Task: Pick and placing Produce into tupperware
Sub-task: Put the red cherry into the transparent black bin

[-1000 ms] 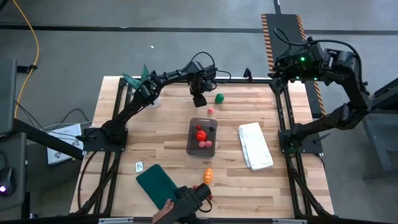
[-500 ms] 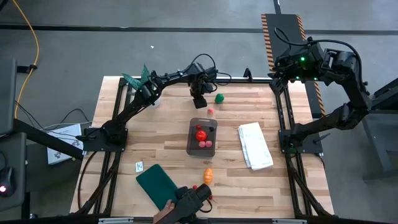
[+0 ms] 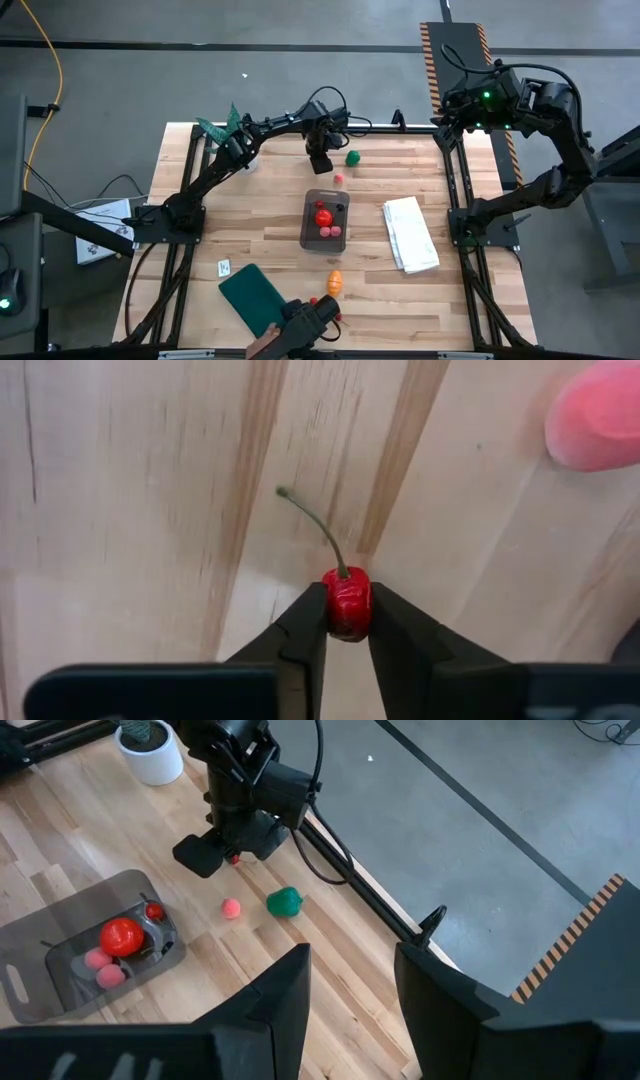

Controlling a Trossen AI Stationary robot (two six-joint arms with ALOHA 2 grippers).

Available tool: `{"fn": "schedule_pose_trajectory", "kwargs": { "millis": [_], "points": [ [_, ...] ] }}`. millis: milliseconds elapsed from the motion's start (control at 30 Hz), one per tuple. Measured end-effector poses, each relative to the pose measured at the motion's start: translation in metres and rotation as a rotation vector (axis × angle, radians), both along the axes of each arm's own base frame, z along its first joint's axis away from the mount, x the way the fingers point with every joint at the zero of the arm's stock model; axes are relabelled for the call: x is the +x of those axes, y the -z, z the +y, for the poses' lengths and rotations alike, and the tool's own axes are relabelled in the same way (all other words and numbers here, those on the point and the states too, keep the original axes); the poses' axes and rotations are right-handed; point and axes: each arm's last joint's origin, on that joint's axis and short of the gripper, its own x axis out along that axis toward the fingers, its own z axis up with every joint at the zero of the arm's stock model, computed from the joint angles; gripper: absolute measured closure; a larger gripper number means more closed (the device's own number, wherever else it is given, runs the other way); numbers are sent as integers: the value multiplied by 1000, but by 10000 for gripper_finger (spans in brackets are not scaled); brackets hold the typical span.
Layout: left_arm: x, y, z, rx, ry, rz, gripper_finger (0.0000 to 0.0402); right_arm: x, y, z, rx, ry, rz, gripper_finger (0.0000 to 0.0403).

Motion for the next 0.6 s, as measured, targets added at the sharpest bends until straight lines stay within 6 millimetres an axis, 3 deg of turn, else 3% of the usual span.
{"fn": "schedule_pose_trajectory", "kwargs": {
  "millis": [600],
  "points": [
    [-4,-1,-3,-30,-11,40,335,0,0,0,-4,-5,4,263]
  ]
}}
